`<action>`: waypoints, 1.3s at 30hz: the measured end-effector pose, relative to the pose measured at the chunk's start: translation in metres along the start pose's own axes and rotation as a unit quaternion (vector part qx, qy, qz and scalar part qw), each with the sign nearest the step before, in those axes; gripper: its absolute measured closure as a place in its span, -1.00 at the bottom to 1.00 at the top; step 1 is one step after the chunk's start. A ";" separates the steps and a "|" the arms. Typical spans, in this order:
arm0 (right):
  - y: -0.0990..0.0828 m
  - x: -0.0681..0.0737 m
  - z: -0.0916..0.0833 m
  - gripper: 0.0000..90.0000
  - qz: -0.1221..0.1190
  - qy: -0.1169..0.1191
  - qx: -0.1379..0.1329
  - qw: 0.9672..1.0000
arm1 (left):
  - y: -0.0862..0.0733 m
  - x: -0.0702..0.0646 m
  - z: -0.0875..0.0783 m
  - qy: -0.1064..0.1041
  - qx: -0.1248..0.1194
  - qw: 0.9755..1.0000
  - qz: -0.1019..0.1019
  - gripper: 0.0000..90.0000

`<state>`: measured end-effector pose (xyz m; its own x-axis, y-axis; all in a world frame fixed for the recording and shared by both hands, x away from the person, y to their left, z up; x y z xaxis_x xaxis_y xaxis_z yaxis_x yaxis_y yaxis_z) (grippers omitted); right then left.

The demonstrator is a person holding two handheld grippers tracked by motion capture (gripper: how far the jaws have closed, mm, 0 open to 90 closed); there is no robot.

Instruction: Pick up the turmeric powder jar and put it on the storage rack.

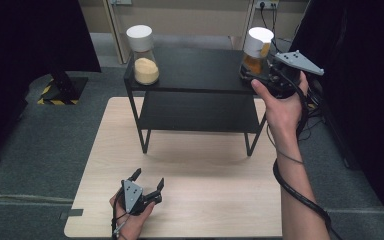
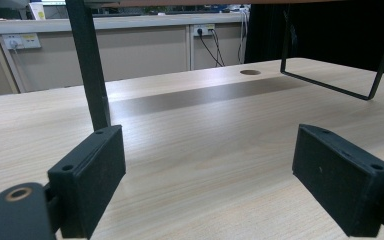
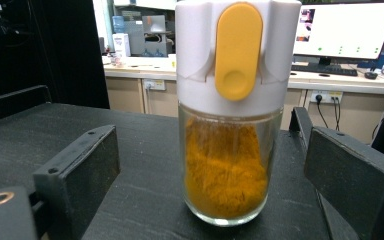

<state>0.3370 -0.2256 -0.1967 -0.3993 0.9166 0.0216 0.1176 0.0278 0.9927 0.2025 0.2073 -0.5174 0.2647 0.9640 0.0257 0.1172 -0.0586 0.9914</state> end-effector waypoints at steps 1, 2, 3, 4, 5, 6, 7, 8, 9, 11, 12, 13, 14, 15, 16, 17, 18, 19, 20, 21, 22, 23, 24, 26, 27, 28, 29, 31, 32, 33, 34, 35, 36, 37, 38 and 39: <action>-0.001 0.000 -0.001 -0.82 0.000 -0.002 -0.001 1.000 | 0.000 0.000 0.000 0.000 0.000 1.000 0.000 -0.70; -0.002 0.000 -0.002 -0.82 0.001 -0.002 -0.002 1.000 | 0.000 0.000 0.000 0.000 0.000 1.000 0.000 -0.70; -0.003 0.000 -0.004 -0.82 0.003 0.000 -0.002 1.000 | 0.000 0.000 0.000 0.000 -0.001 1.000 0.001 -0.70; -0.004 -0.001 -0.005 -0.82 0.005 0.002 -0.002 1.000 | 0.000 0.000 0.000 0.000 0.000 1.000 0.001 -0.70; -0.005 -0.001 -0.006 -0.82 0.005 0.002 -0.002 1.000 | 0.000 0.000 0.000 0.000 0.000 1.000 0.000 -0.70; -0.006 -0.001 -0.007 -0.82 0.004 0.004 -0.002 1.000 | 0.000 0.000 0.000 0.000 0.000 1.000 0.000 -0.70; -0.007 -0.002 -0.008 -0.82 0.005 0.005 -0.001 1.000 | 0.000 0.000 0.000 0.000 0.000 1.000 0.001 -0.70; -0.008 -0.002 -0.010 -0.82 0.002 0.005 -0.002 1.000 | 0.000 0.000 0.000 0.000 0.000 1.000 0.001 -0.70; -0.008 -0.002 -0.011 -0.82 0.001 0.005 -0.002 1.000 | 0.000 0.000 0.000 0.000 0.001 1.000 0.001 -0.70; -0.011 -0.002 -0.015 -0.82 0.003 0.008 -0.005 1.000 | 0.000 -0.001 0.000 0.000 0.001 1.000 0.001 -0.70; -0.012 -0.001 -0.016 -0.82 0.002 0.008 -0.006 1.000 | 0.000 -0.001 0.000 0.000 0.001 1.000 0.001 -0.70; -0.013 0.000 -0.018 -0.82 -0.002 0.008 -0.005 1.000 | 0.000 -0.001 0.000 0.000 0.001 1.000 0.001 -0.70; -0.014 0.000 -0.019 -0.82 -0.002 0.010 -0.005 1.000 | 0.000 -0.001 0.000 0.000 0.001 1.000 0.001 -0.70; -0.016 0.000 -0.020 -0.82 -0.001 0.011 -0.007 1.000 | 0.000 -0.001 0.000 0.000 0.000 1.000 0.001 -0.70; -0.018 0.000 -0.022 -0.82 -0.002 0.011 -0.008 1.000 | 0.000 -0.001 0.000 0.000 -0.001 1.000 0.001 -0.70; -0.019 0.000 -0.023 -0.82 -0.002 0.010 -0.008 1.000 | 0.000 -0.001 0.000 0.000 -0.001 1.000 0.000 -0.70; -0.020 0.000 -0.023 -0.82 -0.004 0.010 -0.008 1.000 | 0.000 -0.001 0.000 0.000 -0.001 1.000 0.000 -0.70; -0.021 0.000 -0.024 -0.82 -0.004 0.011 -0.007 1.000 | 0.000 -0.001 0.000 0.000 0.000 1.000 0.001 -0.70; -0.022 0.000 -0.025 -0.82 -0.004 0.012 -0.007 1.000 | 0.000 -0.001 0.000 0.000 0.000 1.000 0.001 -0.70; -0.023 -0.001 -0.025 -0.82 -0.005 0.012 -0.007 1.000 | 0.000 -0.001 0.000 0.000 0.001 1.000 0.002 -0.70; -0.024 -0.001 -0.026 -0.82 -0.005 0.013 -0.007 1.000 | 0.000 -0.001 0.000 0.000 0.001 1.000 0.003 -0.70; -0.025 -0.001 -0.027 -0.82 -0.004 0.015 -0.008 1.000 | 0.001 -0.001 0.000 0.000 0.002 1.000 0.003 -0.70; -0.026 -0.001 -0.028 -0.82 -0.004 0.015 -0.008 1.000 | 0.001 -0.001 0.000 0.000 0.002 1.000 0.003 -0.70; -0.028 -0.001 -0.029 -0.82 -0.006 0.015 -0.007 1.000 | 0.000 -0.001 0.000 0.000 0.001 1.000 0.002 -0.70; -0.029 -0.001 -0.029 -0.82 -0.006 0.016 -0.006 1.000 | 0.000 -0.001 0.000 0.000 0.001 1.000 0.002 -0.70; -0.030 -0.001 -0.030 -0.82 -0.005 0.016 -0.004 1.000 | 0.000 -0.001 0.000 0.000 0.001 1.000 0.002 -0.70; -0.032 -0.001 -0.030 -0.82 -0.006 0.017 -0.005 1.000 | 0.000 -0.001 0.000 0.000 0.001 1.000 0.003 -0.70; -0.034 0.000 -0.031 -0.82 -0.007 0.017 -0.004 1.000 | 0.000 -0.001 0.000 0.000 0.001 1.000 0.003 -0.70; -0.035 0.000 -0.032 -0.82 -0.009 0.019 -0.003 1.000 | 0.000 -0.001 0.000 0.000 0.001 1.000 0.003 -0.70; -0.037 0.001 -0.033 -0.82 -0.010 0.019 -0.003 1.000 | 0.000 -0.001 0.000 0.000 0.001 1.000 0.003 -0.70; -0.039 0.001 -0.033 -0.82 -0.012 0.021 -0.001 1.000 | 0.000 -0.001 0.000 0.000 0.001 1.000 0.003 -0.70; -0.040 0.001 -0.034 -0.82 -0.012 0.022 0.000 1.000 | 0.000 -0.001 0.000 0.000 0.001 1.000 0.003 -0.70; -0.042 0.002 -0.034 -0.82 -0.011 0.023 0.001 1.000 | 0.000 -0.001 0.000 0.000 0.001 1.000 0.003 -0.70; -0.043 0.002 -0.034 -0.82 -0.011 0.023 0.001 1.000 | 0.000 -0.001 0.000 0.000 0.001 1.000 0.003 -0.70; -0.045 0.002 -0.035 -0.82 -0.012 0.023 0.001 1.000 | 0.000 -0.001 0.000 0.000 0.001 1.000 0.003 -0.70; -0.047 0.002 -0.035 -0.82 -0.012 0.024 0.002 1.000 | 0.000 -0.001 0.000 0.001 0.000 1.000 0.003 -0.70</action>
<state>0.2987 -0.2393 -0.2390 -0.4455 0.8953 0.0046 0.1112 0.0503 0.9925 0.2020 0.2061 -0.5171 0.2641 0.9639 0.0321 0.1164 -0.0649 0.9911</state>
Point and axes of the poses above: each handheld gripper's, and its own axes: z roughly forward along the jaws, y roughly out of its top, x roughly to its left, the point moved 3 cm from there along z, roughly forward along the jaws, and after that the axes turned 6 degrees about y, right-handed, at the moved point
